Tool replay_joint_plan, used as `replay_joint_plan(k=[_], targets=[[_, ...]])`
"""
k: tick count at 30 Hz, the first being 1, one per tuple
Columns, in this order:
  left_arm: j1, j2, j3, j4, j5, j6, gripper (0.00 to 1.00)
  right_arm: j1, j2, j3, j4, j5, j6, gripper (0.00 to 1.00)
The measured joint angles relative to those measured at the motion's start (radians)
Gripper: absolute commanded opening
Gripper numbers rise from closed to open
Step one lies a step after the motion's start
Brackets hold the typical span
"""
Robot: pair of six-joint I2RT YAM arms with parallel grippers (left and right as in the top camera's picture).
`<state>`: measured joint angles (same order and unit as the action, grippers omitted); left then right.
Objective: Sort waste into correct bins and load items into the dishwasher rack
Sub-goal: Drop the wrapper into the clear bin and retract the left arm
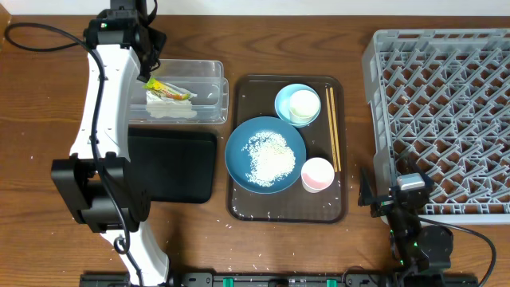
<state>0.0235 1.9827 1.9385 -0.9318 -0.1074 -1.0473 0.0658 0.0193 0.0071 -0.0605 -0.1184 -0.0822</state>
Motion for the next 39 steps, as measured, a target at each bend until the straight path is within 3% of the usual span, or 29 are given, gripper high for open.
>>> replay_joint_plan(k=[9,15,18,28,39], targets=[[0.029,-0.071,-0.001,-0.013,-0.016,0.052,0.66,0.000,0.000,0.000,0.000,0.000,0.000,0.99],[0.180,-0.213,-0.001,-0.109,-0.080,0.084,0.83,0.000,0.000,0.000,0.000,0.000,0.000,0.99],[0.278,-0.249,-0.001,-0.164,-0.100,0.085,0.86,0.000,0.000,0.000,0.000,0.000,0.000,0.99],[0.468,-0.246,-0.001,-0.300,-0.109,0.087,0.89,0.000,0.000,0.000,0.000,0.000,0.000,0.99],[0.503,-0.246,-0.001,-0.300,-0.109,0.087,0.91,0.000,0.000,0.000,0.005,0.000,0.000,0.99]])
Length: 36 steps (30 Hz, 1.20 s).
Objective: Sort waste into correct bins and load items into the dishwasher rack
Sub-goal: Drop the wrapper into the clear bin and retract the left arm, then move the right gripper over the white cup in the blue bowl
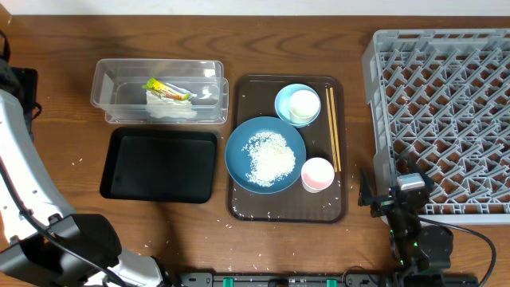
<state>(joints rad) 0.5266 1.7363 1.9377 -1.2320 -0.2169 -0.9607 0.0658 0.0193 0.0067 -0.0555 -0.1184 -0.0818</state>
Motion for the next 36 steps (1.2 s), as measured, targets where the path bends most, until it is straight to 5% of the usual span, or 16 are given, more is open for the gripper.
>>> replay_joint_plan(k=[12,20,28,36], targets=[[0.000,0.000,0.000,0.000,0.000,0.000,0.91,0.000,0.000,0.000,0.437,-0.261,0.129,0.99],[0.000,0.000,0.000,0.000,0.000,0.000,0.91,0.000,0.000,0.000,0.700,-0.240,0.318,0.99],[0.000,0.000,0.000,-0.001,0.000,0.000,0.91,0.000,0.106,0.191,0.491,-0.216,0.386,0.99],[0.000,0.000,0.000,-0.001,0.000,0.000,0.91,0.000,0.549,0.666,0.119,-0.380,0.284,0.99]])
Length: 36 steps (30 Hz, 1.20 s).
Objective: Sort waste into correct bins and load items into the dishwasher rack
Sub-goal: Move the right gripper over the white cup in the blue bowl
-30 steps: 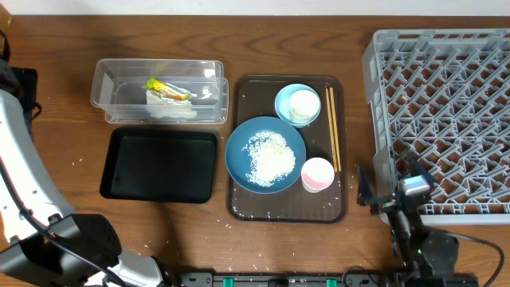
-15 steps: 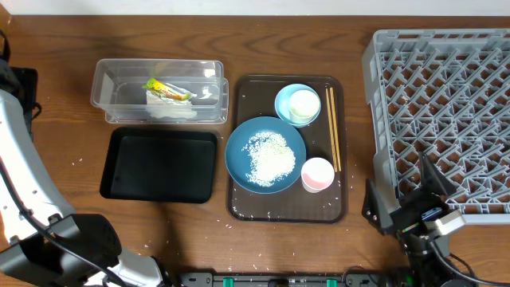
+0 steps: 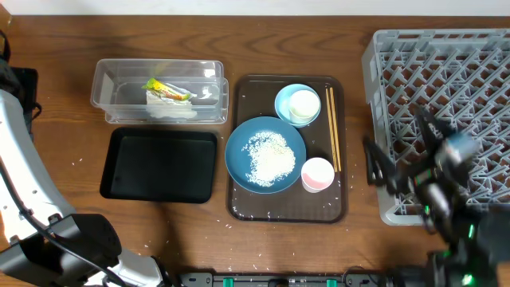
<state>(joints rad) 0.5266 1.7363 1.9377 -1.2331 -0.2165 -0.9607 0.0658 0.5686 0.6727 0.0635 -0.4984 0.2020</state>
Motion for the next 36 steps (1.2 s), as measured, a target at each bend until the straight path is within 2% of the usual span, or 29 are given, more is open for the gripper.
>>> replay_joint_plan(k=[7,11,16,23,24,26,27,31,36], targets=[[0.000,0.000,0.000,0.000,0.000,0.000,0.91,0.020,0.497,0.527,-0.610,-0.195,-0.182,0.99],[0.000,0.000,0.000,0.000,0.000,0.000,0.91,0.119,0.705,0.737,-0.843,-0.235,-0.321,0.99],[0.000,0.000,0.000,0.000,0.000,0.000,0.91,0.216,0.823,0.800,-0.867,-0.280,-0.372,0.99],[0.000,0.000,0.000,0.000,0.000,0.000,0.91,0.241,0.929,0.800,-0.834,-0.275,-0.378,0.99],[0.000,0.000,0.000,0.000,0.000,0.000,0.91,0.241,0.943,0.800,-0.821,-0.255,-0.367,0.93],[0.000,0.000,0.000,0.000,0.000,0.000,0.91,0.241,0.971,0.800,-0.790,-0.184,-0.319,0.71],[0.000,0.000,0.000,0.000,0.000,0.000,0.91,0.241,0.985,0.800,-0.777,-0.138,-0.280,0.66],[0.000,0.000,0.000,0.000,0.000,0.000,0.91,0.241,1.048,0.800,-0.714,0.061,-0.090,0.65],[0.000,0.000,0.000,0.000,0.000,0.000,0.91,0.246,1.133,0.800,-0.615,0.181,0.066,0.58]])
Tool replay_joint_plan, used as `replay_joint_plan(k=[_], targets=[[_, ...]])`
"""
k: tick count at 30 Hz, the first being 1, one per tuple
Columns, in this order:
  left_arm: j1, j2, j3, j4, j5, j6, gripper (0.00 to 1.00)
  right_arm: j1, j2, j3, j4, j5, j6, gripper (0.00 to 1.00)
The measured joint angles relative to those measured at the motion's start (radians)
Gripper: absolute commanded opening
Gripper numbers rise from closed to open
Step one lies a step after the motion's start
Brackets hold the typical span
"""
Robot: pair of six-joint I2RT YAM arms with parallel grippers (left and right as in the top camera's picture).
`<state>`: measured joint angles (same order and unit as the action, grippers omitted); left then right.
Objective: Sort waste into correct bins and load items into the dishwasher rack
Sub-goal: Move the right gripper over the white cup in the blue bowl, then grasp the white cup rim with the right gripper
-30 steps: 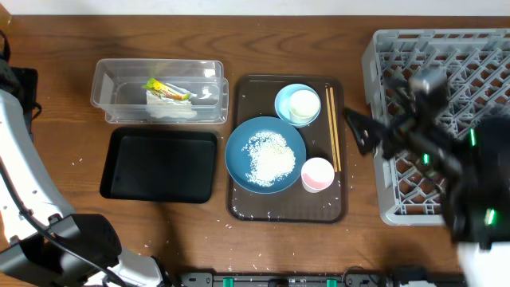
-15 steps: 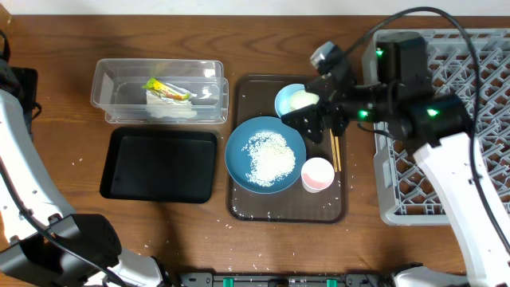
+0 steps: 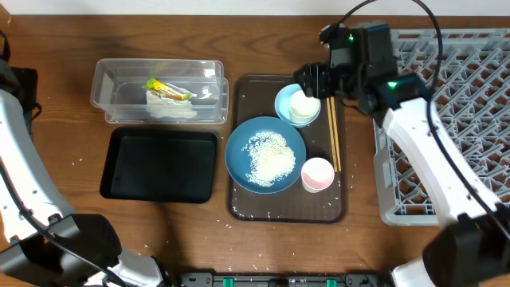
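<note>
On the brown tray (image 3: 239, 203) lie a blue plate (image 3: 239, 163) of rice, a pink cup (image 3: 317, 174), chopsticks (image 3: 334, 131) and a small blue bowl (image 3: 283, 100) holding a white cup (image 3: 303, 106). My right gripper (image 3: 312, 80) hovers over the bowl's far right rim; its fingers look open and empty. The grey dishwasher rack (image 3: 462, 119) stands to the right. A clear bin (image 3: 119, 84) holds a wrapper (image 3: 166, 88) and tissue. My left arm's dark end (image 3: 19, 86) sits at the left edge, and its fingers cannot be made out.
A black bin (image 3: 159, 165) lies in front of the clear bin. Rice grains are scattered on the tray and the wooden table. My right arm's white link crosses the rack's left side.
My right arm has left the table's front right corner and now reaches across the rack's left side, with its gripper over the blue bowl and white cup. Nothing else has moved.
First my left gripper was over the clear bin, where the wrapper lay, and my right arm sat folded by the rack. My left arm then stood back at the left edge. After that my right arm was raised, and its gripper now hangs over the bowl.
</note>
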<state>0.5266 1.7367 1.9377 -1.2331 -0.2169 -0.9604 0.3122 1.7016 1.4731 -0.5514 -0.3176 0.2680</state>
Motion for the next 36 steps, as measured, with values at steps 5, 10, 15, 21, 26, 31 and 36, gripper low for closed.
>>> replay_joint_plan(k=[5,10,15,21,26,31,36], targets=[[0.000,0.000,0.000,0.000,0.000,0.000,0.91,0.050,0.076,0.000,0.038,0.053,0.063,0.59],[0.000,0.000,0.000,0.000,0.000,0.000,0.91,0.136,0.138,0.000,0.040,0.183,0.096,0.59],[0.000,0.000,0.000,0.000,0.000,0.000,0.91,0.192,0.164,0.000,0.040,0.342,0.109,0.60],[0.000,0.000,0.000,0.000,0.000,0.000,0.92,0.219,0.175,0.000,0.038,0.455,0.127,0.58],[0.000,0.000,0.000,0.000,0.000,0.000,0.92,0.220,0.225,0.000,0.032,0.478,0.159,0.57],[0.000,0.000,0.000,0.000,0.000,0.000,0.91,0.220,0.262,0.000,0.032,0.454,0.176,0.47],[0.000,0.000,0.000,0.000,0.000,0.000,0.91,0.220,0.267,0.000,0.027,0.444,0.188,0.37]])
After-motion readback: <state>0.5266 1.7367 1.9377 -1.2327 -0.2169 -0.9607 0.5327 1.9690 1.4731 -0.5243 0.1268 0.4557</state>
